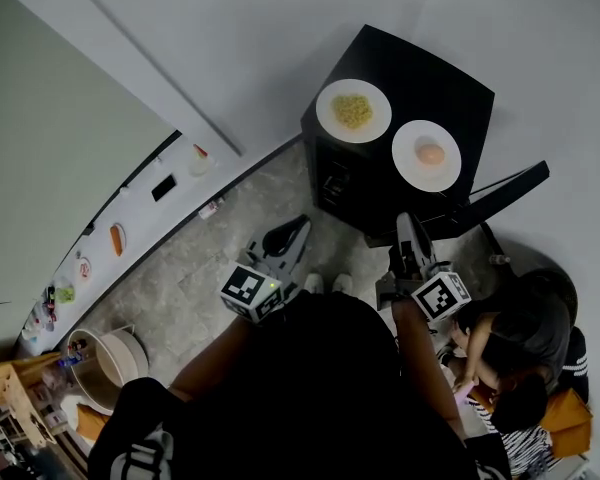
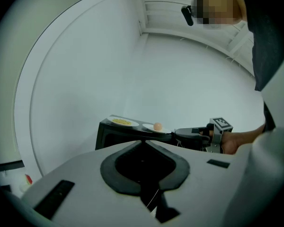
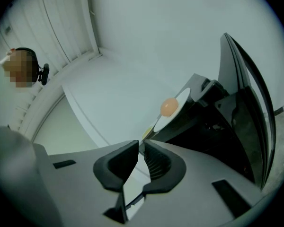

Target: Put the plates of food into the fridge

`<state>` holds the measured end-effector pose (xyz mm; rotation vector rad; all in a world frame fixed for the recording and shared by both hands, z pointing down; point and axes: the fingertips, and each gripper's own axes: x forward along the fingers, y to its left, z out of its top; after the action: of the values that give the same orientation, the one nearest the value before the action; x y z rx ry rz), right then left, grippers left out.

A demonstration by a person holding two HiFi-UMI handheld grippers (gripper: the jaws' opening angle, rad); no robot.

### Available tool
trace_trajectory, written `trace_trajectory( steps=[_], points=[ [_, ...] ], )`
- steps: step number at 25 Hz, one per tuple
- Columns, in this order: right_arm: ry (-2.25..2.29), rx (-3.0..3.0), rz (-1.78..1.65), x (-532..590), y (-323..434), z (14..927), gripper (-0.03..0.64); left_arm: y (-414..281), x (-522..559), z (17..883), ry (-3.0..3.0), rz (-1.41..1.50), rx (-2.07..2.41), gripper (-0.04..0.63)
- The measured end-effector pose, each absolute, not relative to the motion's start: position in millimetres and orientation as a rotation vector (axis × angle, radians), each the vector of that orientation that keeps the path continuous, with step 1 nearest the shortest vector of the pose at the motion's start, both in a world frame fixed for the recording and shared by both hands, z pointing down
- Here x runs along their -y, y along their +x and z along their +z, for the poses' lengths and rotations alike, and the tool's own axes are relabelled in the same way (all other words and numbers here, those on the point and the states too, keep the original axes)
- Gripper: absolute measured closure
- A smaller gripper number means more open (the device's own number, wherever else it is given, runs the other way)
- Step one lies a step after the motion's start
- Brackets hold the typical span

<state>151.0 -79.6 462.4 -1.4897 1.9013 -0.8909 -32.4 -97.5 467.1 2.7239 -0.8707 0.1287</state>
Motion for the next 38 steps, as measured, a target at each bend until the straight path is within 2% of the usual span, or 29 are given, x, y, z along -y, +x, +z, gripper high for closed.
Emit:
trace_trajectory(
  steps=[3, 5, 16, 35, 38],
  points=[
    [-1.480, -1.835, -0.915, 85, 161, 469, 0.573, -27, 101, 468, 2.723, 0.141, 0.857, 0.557],
    [-1.473, -1.826, -0.919, 90, 164, 469, 0.529, -25, 103, 469, 2.720, 0.154, 0.852, 0.557],
    [-1.375, -1.593, -1.013, 114, 184, 481, 0.494, -12, 120, 474, 2.735, 0.191, 0.814, 0.557],
    [-1.197, -1.251, -1.148, 133, 202, 492, 0.496, -12, 116, 473, 2.727, 0.192, 0.828, 0.557],
    [-1.166, -1.206, -1.158, 132, 204, 493, 0.549, -14, 112, 473, 2.725, 0.189, 0.830, 0.557]
  ],
)
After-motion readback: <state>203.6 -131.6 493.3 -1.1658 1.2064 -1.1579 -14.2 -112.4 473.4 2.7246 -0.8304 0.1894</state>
